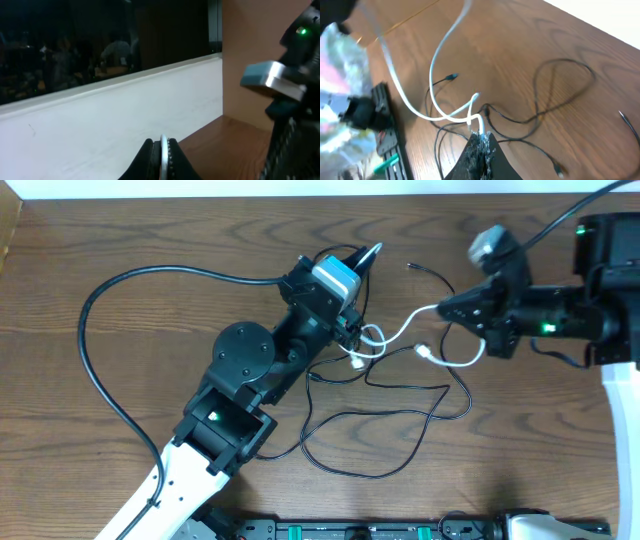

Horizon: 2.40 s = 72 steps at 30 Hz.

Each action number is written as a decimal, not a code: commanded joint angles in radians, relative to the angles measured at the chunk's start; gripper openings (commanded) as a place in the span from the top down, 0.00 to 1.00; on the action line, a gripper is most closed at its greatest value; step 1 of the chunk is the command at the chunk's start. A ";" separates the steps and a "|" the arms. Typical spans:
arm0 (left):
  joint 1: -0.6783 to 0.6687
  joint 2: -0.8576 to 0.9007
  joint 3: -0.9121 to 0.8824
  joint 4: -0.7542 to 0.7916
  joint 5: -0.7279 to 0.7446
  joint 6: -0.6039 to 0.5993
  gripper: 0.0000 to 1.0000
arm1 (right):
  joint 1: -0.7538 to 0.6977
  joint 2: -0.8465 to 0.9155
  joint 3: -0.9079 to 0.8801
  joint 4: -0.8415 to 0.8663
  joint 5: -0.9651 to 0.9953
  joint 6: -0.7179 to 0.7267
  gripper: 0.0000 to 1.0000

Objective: Untangle cables

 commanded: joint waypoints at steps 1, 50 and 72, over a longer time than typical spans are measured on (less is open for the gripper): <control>-0.001 0.009 0.017 0.016 -0.008 -0.051 0.93 | 0.058 0.010 -0.029 -0.003 -0.030 -0.124 0.99; 0.005 0.010 0.017 0.068 -0.124 -0.167 0.92 | 0.311 0.018 -0.276 0.336 -0.240 -0.259 0.50; 0.005 0.010 0.017 0.050 -0.125 -0.033 0.93 | 0.290 0.018 -0.276 0.605 -0.132 0.103 0.31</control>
